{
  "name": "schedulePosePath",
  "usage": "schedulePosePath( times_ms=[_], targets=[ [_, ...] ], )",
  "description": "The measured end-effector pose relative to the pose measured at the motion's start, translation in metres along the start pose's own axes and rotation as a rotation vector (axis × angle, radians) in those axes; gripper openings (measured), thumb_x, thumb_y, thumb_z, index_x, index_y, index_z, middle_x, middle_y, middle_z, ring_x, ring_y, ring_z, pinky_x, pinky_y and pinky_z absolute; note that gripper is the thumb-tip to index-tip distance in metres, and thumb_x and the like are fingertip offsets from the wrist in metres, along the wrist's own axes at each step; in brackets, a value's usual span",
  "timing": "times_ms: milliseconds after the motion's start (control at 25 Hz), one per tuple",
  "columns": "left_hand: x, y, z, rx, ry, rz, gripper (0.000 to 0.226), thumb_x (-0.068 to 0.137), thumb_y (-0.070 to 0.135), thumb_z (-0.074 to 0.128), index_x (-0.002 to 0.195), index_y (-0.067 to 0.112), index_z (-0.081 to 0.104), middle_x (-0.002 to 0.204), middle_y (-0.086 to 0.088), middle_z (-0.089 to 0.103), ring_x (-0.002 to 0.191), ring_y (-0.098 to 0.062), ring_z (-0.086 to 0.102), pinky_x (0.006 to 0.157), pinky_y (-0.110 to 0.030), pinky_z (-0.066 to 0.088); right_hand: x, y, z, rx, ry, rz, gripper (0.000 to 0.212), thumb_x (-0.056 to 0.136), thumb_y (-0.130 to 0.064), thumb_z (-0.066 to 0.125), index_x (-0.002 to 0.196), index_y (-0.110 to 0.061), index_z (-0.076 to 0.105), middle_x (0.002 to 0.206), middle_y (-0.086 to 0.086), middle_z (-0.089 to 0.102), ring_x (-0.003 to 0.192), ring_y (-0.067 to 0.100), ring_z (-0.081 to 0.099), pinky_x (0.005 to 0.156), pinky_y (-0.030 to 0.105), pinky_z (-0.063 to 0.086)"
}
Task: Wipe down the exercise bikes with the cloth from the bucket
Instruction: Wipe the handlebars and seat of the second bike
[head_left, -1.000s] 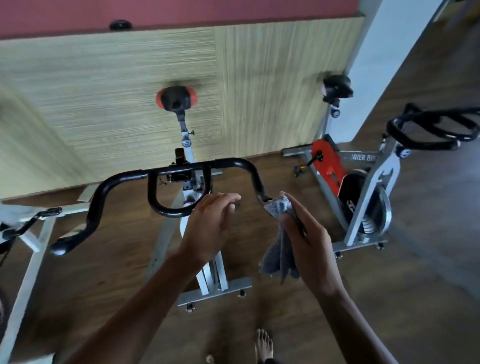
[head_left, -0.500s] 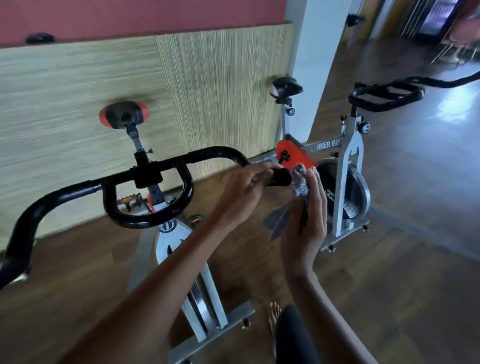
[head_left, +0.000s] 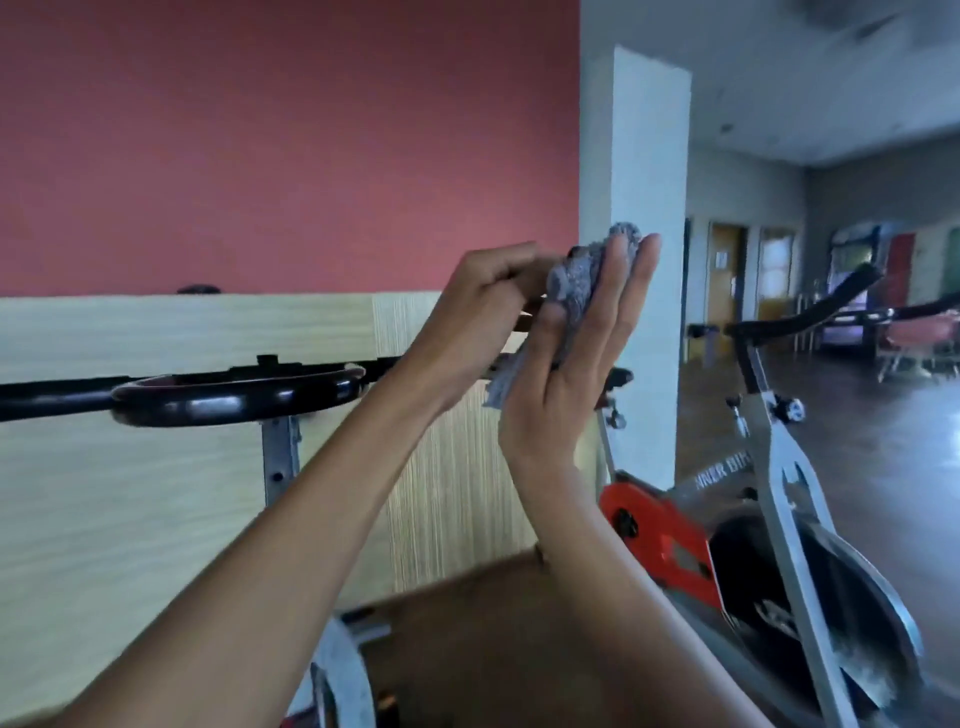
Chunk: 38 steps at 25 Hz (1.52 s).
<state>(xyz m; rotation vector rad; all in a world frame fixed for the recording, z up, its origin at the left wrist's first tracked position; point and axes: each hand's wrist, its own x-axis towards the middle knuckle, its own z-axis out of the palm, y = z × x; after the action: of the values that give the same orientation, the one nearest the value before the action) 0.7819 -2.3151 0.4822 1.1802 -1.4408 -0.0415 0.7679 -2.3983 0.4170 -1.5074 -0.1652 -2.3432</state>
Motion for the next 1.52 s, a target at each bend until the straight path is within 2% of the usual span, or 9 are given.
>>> schedulePosePath(
  times_ms=[120,480,560,720,840,1080,1200,1400,1520],
  targets=[
    [0.005,-0.01,-0.003,0.08,-0.004,0.086,0.028,0.1,0.012,0.046,0.109,0.001,0.071,0.098,-0.011,0.074,0.084,-0.013,0.069,0.07,-0.022,0.051,0.003,0.015,0.011,0.047,0.105,-0.135,0.046,0.104,-0.008,0.039,0.148,0.001,0.029,0.155,0.034,0.02,0.149,0.029,0.019,0.119,0.039,0.025],
    [-0.003,-0.039,0.01,0.041,0.184,0.348,0.026,0.101,0.014,0.049,0.103,0.019,0.074,0.095,0.008,0.074,0.084,-0.006,0.066,0.08,-0.024,0.053,0.006,0.046,0.024,0.062,0.256,-0.386,0.044,0.103,-0.001,0.048,0.144,-0.004,0.036,0.154,0.028,0.031,0.146,0.034,0.032,0.113,0.051,0.037],
    [-0.025,-0.058,0.004,0.371,0.366,0.591,0.025,0.101,0.013,0.05,0.112,0.021,0.071,0.102,0.012,0.073,0.097,-0.005,0.067,0.093,-0.031,0.053,0.004,0.049,0.023,0.062,0.254,-0.422,0.044,0.103,-0.005,0.047,0.145,-0.008,0.034,0.156,0.02,0.028,0.147,0.034,0.032,0.113,0.05,0.037],
    [-0.084,-0.13,-0.02,1.026,0.43,0.941,0.021,0.094,0.004,0.051,0.093,0.006,0.073,0.085,0.002,0.066,0.079,-0.011,0.059,0.072,-0.026,0.047,0.007,0.054,0.025,0.054,0.288,-0.466,0.044,0.103,-0.005,0.045,0.145,-0.009,0.033,0.154,0.012,0.024,0.147,0.035,0.03,0.114,0.051,0.036],
    [-0.105,-0.174,-0.063,1.245,0.502,0.803,0.026,0.088,0.011,0.047,0.075,0.008,0.069,0.07,0.006,0.057,0.072,-0.008,0.045,0.071,-0.028,0.035,-0.002,0.065,0.033,0.036,0.316,-0.5,0.043,0.104,-0.005,0.044,0.145,-0.003,0.034,0.153,0.016,0.024,0.146,0.042,0.029,0.114,0.055,0.035],
    [-0.08,-0.177,-0.112,1.603,0.794,0.386,0.042,0.09,0.036,0.041,0.11,0.001,0.054,0.099,-0.015,0.052,0.098,-0.031,0.042,0.091,-0.048,0.031,-0.033,0.109,0.066,0.012,0.416,-0.572,0.049,0.108,-0.018,0.033,0.155,-0.023,0.023,0.158,0.006,0.019,0.147,0.041,0.022,0.116,0.058,0.031],
    [-0.062,-0.186,-0.127,1.78,0.663,0.33,0.05,0.095,0.047,0.036,0.109,0.003,0.054,0.11,-0.017,0.054,0.114,-0.034,0.043,0.107,-0.054,0.03,-0.049,0.131,0.089,-0.007,0.498,-0.573,0.059,0.107,-0.017,0.035,0.158,-0.031,0.01,0.164,-0.01,-0.003,0.153,0.023,0.008,0.119,0.053,0.028],
    [-0.058,-0.204,-0.138,1.848,0.71,0.377,0.054,0.095,0.048,0.036,0.109,-0.001,0.055,0.117,-0.019,0.062,0.12,-0.033,0.044,0.097,-0.052,0.03,-0.056,0.142,0.121,0.022,0.643,-0.518,0.069,0.105,-0.015,0.042,0.157,-0.028,-0.001,0.163,-0.009,-0.004,0.153,0.018,0.002,0.122,0.043,0.019],
    [-0.057,-0.207,-0.14,1.867,0.73,0.446,0.046,0.093,0.037,0.039,0.113,0.0,0.057,0.116,-0.017,0.063,0.117,-0.032,0.047,0.094,-0.05,0.03,-0.071,0.144,0.146,0.123,0.669,-0.37,0.063,0.104,-0.018,0.038,0.156,-0.02,0.002,0.16,0.017,0.014,0.15,0.021,0.006,0.122,0.042,0.016]
  ],
)
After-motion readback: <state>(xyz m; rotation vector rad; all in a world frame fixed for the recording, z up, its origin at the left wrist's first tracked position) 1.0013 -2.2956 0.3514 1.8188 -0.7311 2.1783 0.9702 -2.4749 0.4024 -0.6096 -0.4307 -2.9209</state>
